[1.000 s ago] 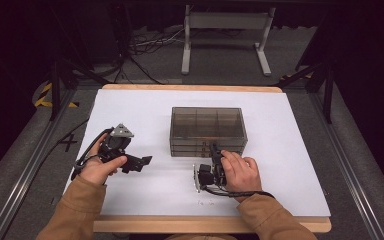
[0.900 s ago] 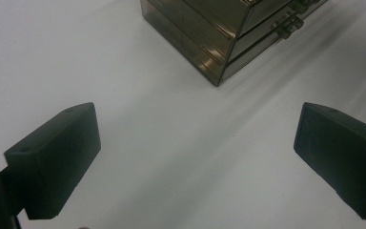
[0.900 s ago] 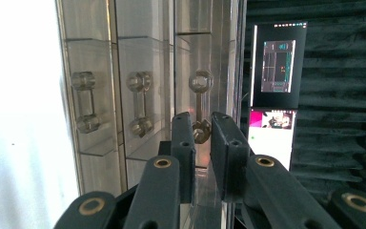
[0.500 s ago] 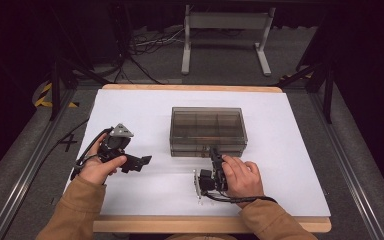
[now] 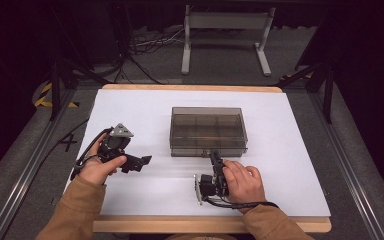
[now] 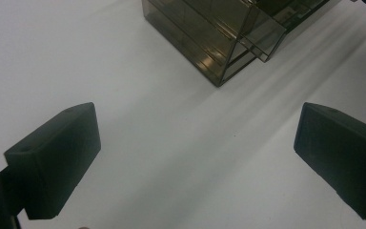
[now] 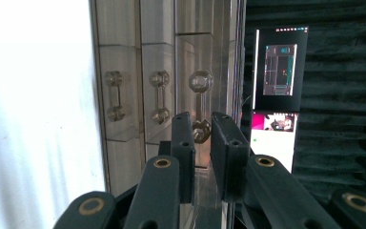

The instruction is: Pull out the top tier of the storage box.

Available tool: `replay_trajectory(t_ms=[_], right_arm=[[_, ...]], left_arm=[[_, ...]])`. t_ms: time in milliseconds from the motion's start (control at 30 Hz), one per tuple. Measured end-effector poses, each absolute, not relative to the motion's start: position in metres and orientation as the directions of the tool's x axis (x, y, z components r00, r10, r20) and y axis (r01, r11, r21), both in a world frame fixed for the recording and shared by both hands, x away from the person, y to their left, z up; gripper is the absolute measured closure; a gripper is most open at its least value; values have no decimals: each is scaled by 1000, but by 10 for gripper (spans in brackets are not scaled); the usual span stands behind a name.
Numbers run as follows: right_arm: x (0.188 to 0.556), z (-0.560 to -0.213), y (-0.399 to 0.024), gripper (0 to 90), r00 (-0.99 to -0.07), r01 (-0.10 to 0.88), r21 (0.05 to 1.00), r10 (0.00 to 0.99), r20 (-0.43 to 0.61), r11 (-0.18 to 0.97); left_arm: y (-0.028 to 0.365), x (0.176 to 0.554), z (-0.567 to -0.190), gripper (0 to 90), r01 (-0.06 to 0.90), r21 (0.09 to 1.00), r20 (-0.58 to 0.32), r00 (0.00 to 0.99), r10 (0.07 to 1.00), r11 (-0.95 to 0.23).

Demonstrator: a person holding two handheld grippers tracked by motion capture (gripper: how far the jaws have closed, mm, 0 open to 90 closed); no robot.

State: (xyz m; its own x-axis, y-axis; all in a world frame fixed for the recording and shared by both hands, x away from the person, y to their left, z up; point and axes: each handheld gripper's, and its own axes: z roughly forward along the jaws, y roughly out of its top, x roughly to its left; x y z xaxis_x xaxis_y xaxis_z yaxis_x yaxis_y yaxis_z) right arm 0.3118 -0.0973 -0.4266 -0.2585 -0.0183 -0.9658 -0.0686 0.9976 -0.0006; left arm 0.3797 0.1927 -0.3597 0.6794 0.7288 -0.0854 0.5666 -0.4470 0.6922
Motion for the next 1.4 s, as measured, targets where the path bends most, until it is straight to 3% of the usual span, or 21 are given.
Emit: replay_trajectory(t_ms=[367,667,1400], right_arm=[[310,-427,-98,796,-256,-81,-6,-26,-966,997],[308,-429,-107,717,-260,-122,7,-25,-965,992],[294,-418,-145,718,-319,-261,176,87,-944,949]], left_arm=[[193,379,-360,23,566,692,-85,680,728,-448],[193,380,-360,23,566,693,-85,679,729,-447],[192,383,-360,23,566,692,-90,684,724,-448]])
